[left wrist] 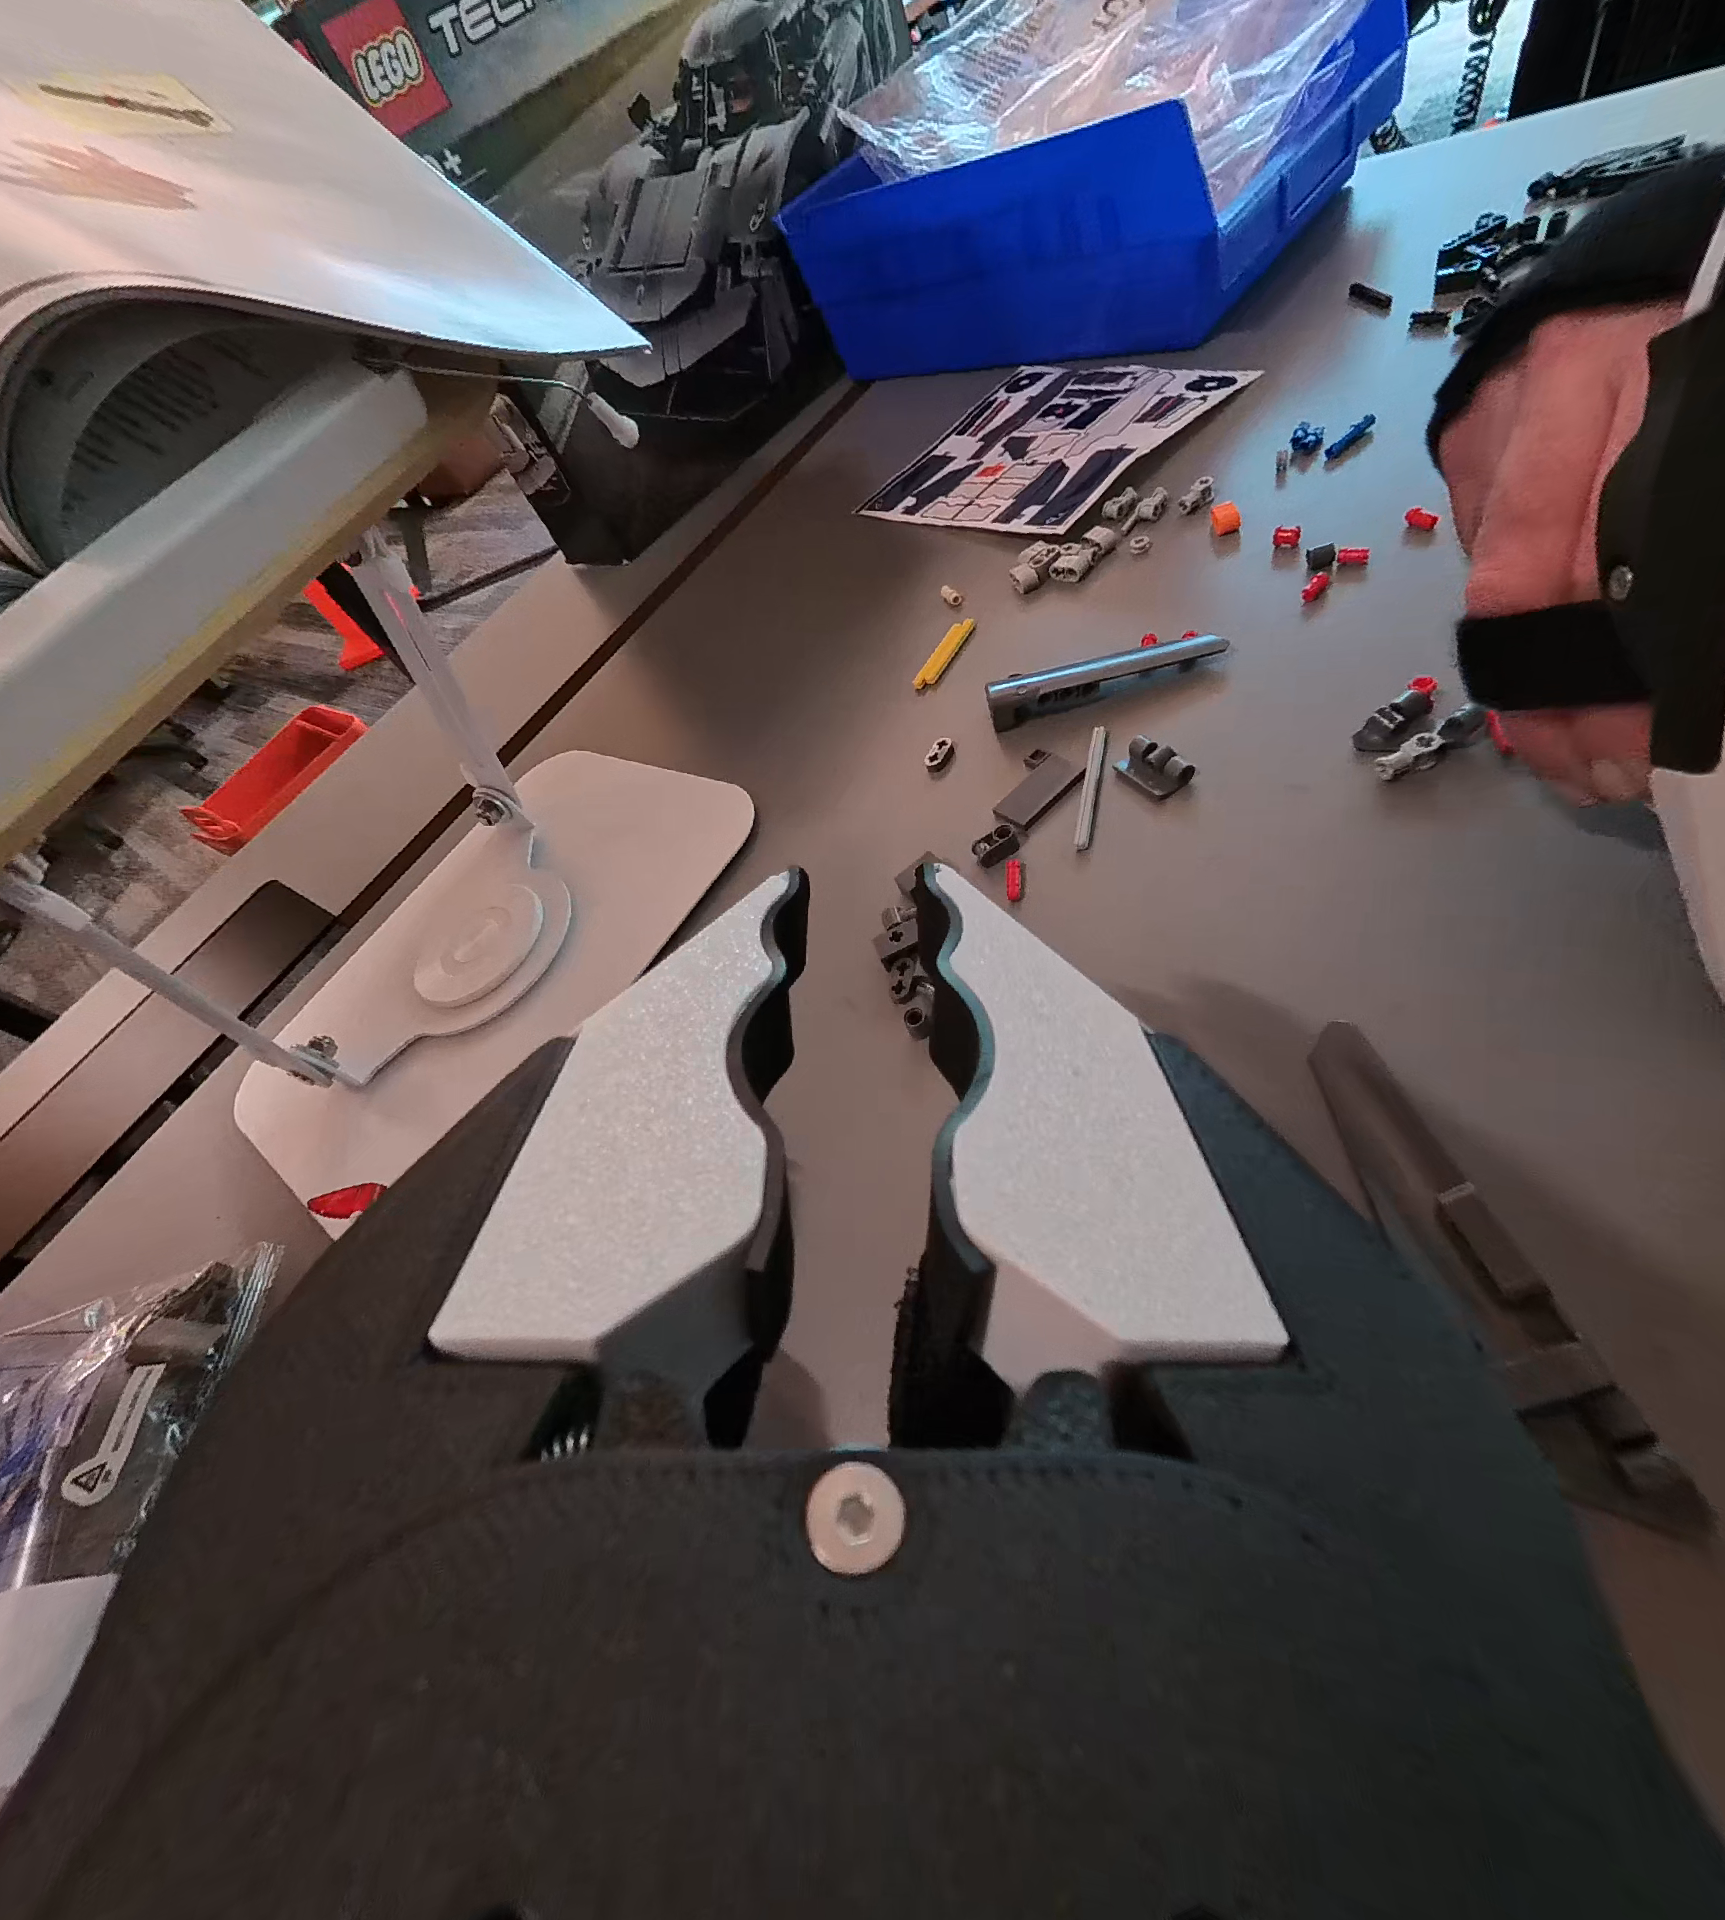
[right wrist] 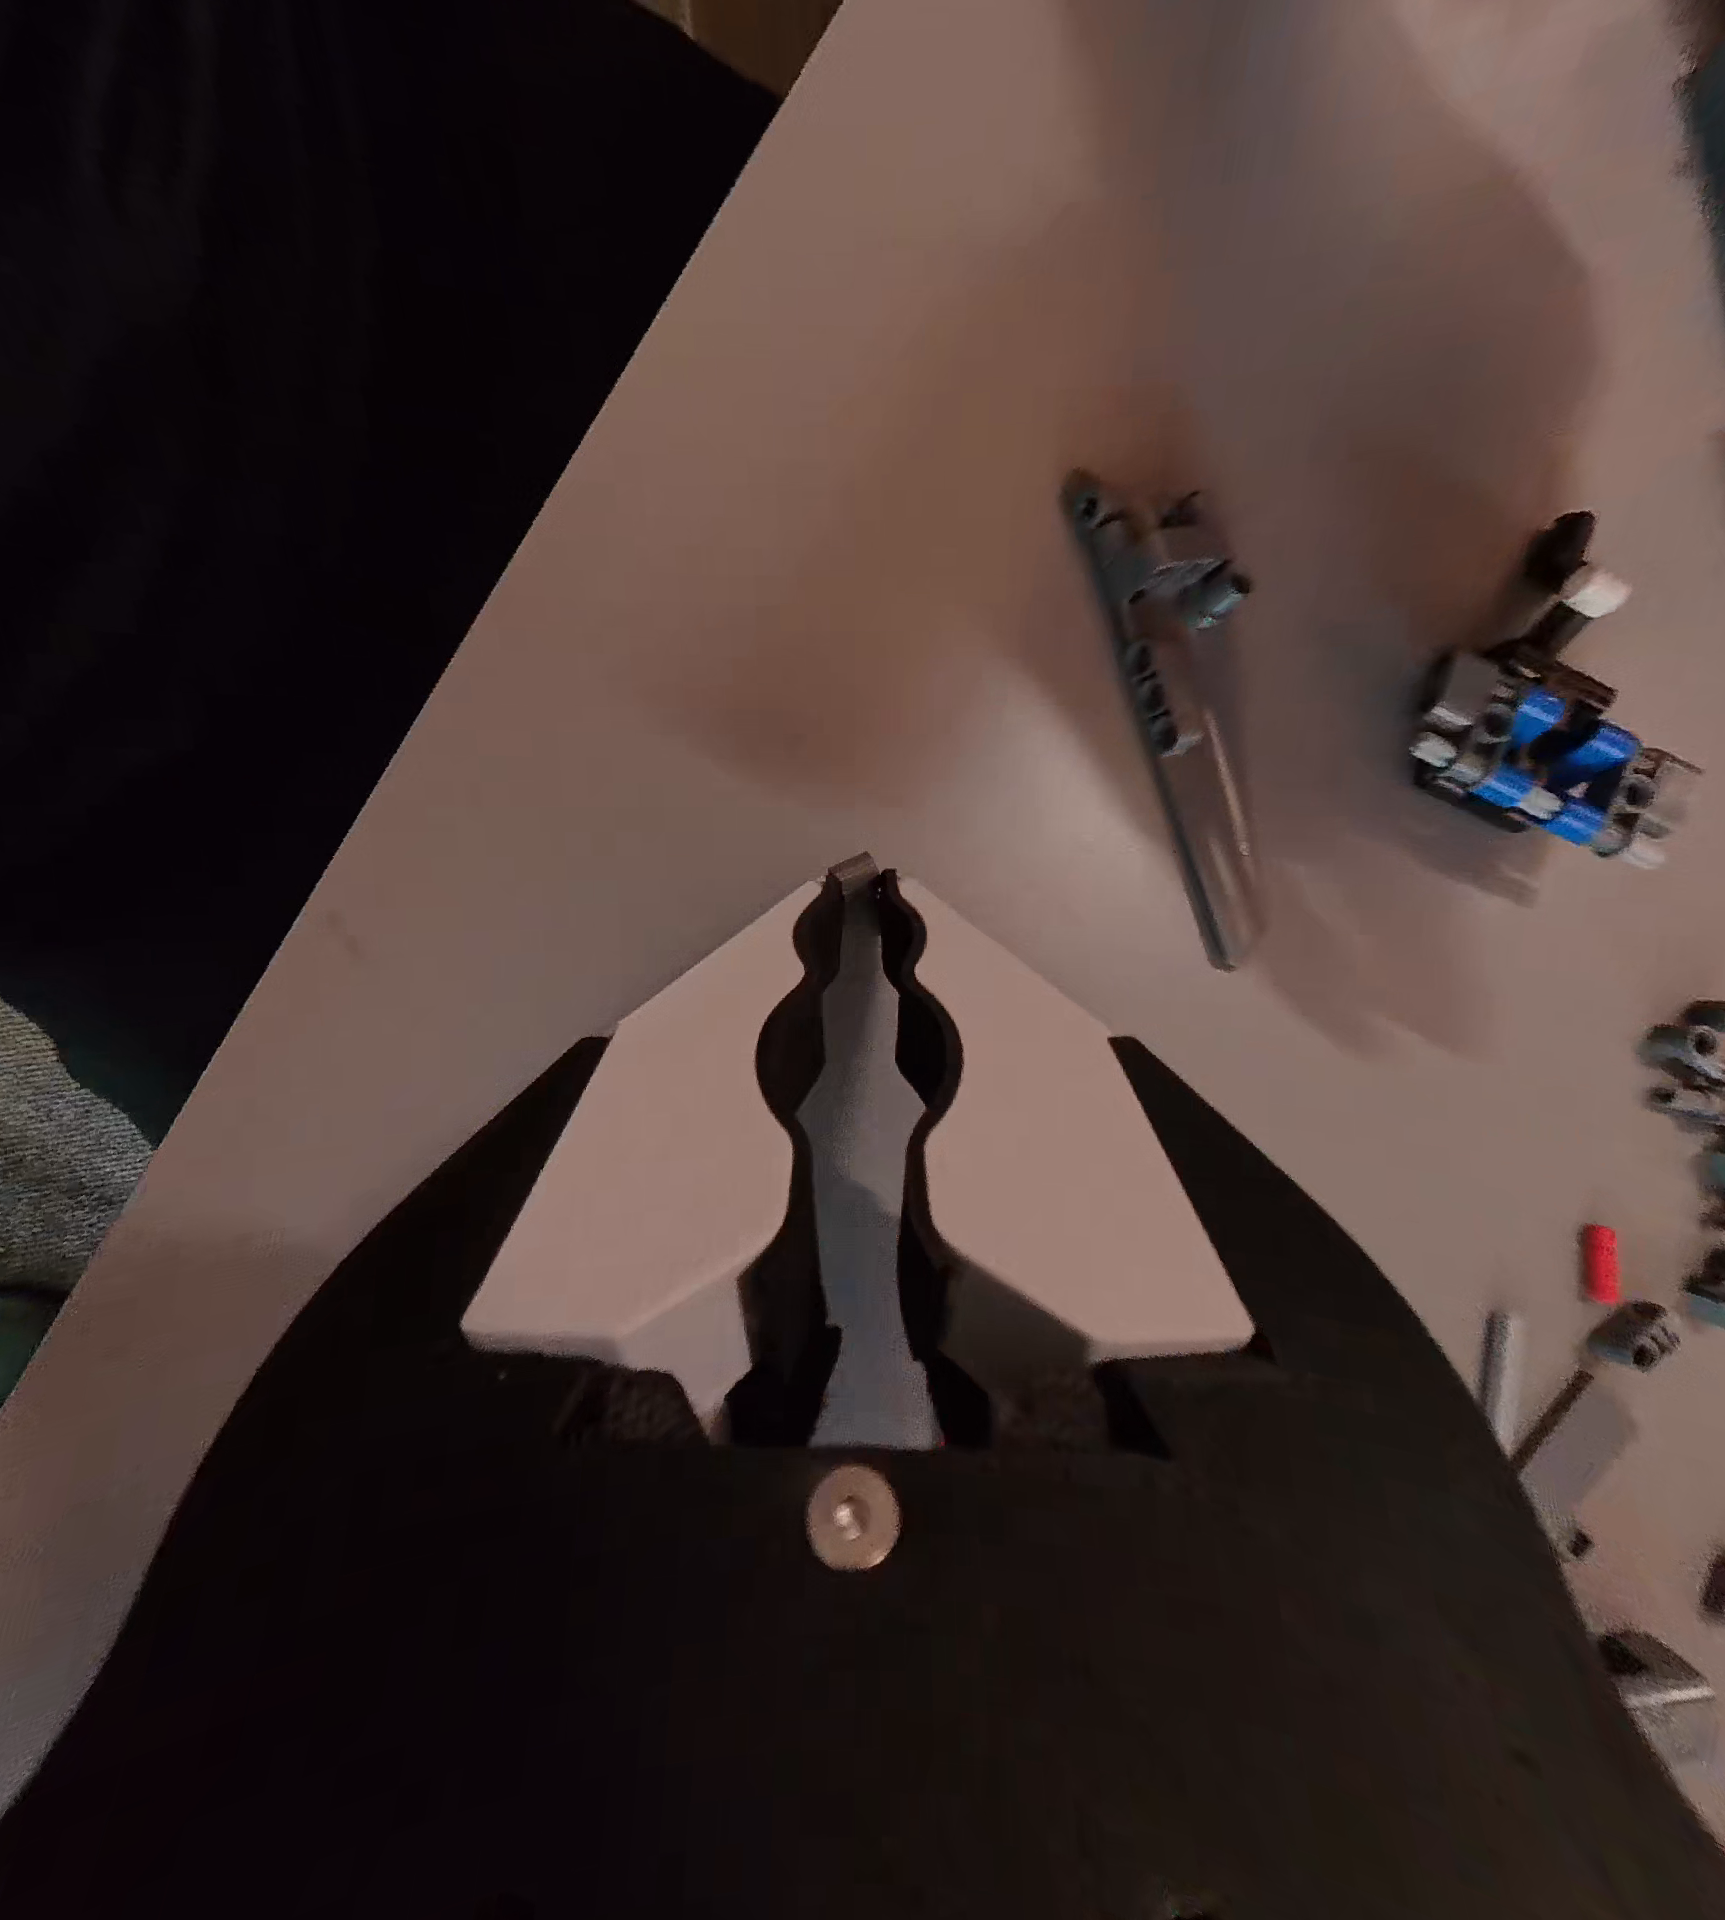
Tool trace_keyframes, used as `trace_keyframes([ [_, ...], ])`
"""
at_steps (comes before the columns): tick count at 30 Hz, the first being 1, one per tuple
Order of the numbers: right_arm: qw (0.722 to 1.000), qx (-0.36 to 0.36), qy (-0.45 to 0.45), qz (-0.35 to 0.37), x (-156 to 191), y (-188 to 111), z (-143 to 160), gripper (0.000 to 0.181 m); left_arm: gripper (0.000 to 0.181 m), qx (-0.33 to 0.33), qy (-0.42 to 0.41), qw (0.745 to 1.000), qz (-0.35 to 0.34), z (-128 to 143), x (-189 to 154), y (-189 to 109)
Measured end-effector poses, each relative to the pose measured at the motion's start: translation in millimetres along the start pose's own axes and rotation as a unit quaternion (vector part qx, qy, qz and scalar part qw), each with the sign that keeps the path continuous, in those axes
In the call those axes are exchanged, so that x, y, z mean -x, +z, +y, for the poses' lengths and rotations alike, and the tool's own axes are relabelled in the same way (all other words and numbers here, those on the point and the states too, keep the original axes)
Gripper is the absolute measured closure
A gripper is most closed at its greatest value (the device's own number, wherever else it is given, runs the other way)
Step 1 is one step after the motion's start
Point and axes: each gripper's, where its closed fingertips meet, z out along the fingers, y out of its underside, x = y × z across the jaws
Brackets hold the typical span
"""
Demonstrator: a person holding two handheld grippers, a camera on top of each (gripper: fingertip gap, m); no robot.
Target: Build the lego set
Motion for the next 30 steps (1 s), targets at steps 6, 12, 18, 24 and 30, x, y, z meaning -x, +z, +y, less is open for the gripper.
trace_keyframes([
  [6, 1.0, 0.012, 0.006, 0.015, -2.6, 0.9, 2.1, 0.165, 0.163, 0.003, 0.004, 1.0, -0.001, 1.7, -0.3, 1.0],
  [12, 0.989, 0.029, 0.092, 0.11, -8.7, -16.4, 3.3, 0.152, 0.163, 0.005, 0.004, 1.0, -0.004, 2.7, 0.1, 0.6],
  [18, 0.951, -0.008, 0.269, 0.151, 6.1, -5.5, -4.1, 0.153, 0.163, 0.005, 0.004, 1.0, -0.004, 2.5, -0.9, 1.2],
  [24, 0.931, -0.02, 0.319, 0.176, 3.0, 0.8, -2.7, 0.148, 0.164, 0.003, 0.004, 1.0, -0.006, 1.2, -1.5, 0.1],
  [30, 0.935, -0.014, 0.314, 0.164, -15.9, 4.1, 2.3, 0.148, 0.164, -0.002, 0.009, 1.0, -0.008, -1.8, -1.8, -2.6],
])
